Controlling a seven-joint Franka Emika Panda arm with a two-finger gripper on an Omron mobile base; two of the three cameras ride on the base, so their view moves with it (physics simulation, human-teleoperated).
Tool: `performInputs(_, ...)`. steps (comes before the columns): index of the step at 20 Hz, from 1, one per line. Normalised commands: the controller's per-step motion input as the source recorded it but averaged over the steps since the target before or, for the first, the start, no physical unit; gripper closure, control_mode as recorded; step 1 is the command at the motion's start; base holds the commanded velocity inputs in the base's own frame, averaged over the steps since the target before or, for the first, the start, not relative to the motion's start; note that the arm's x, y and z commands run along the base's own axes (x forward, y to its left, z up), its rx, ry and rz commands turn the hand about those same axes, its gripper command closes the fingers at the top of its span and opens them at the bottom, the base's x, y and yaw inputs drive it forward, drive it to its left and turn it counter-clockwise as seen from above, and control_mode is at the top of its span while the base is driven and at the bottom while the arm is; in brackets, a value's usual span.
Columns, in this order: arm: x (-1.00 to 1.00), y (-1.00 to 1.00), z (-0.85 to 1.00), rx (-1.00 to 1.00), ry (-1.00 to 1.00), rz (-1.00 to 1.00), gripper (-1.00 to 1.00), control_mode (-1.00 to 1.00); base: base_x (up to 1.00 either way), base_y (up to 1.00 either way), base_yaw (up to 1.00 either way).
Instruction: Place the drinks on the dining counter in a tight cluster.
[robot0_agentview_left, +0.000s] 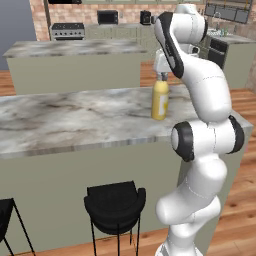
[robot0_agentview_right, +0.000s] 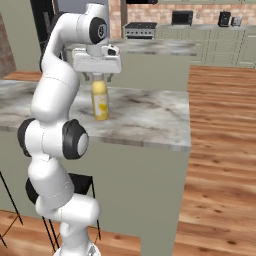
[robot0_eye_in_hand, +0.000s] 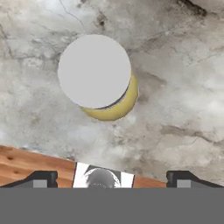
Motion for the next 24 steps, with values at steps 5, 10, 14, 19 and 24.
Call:
performInputs(5,-0.99,-0.19,0.0,0.08,-0.17,0.0,-1.0,-1.0,0.0,0.0,0.0)
performInputs(10,-1.0,-0.19,-0.14,0.06,-0.18,0.0,-1.0,-1.0,0.0,0.0,0.0)
performInputs(14,-1.0,-0.1,-0.47,0.02,-0.23,0.0,-1.0,-1.0,0.0,0.0,0.0)
performInputs(19,-1.0,-0.01,-0.41,0.0,-0.23,0.0,-1.0,-1.0,0.0,0.0,0.0)
performInputs(24,-0.99,0.0,-0.07,0.0,-0.17,0.0,-1.0,-1.0,0.0,0.0,0.0)
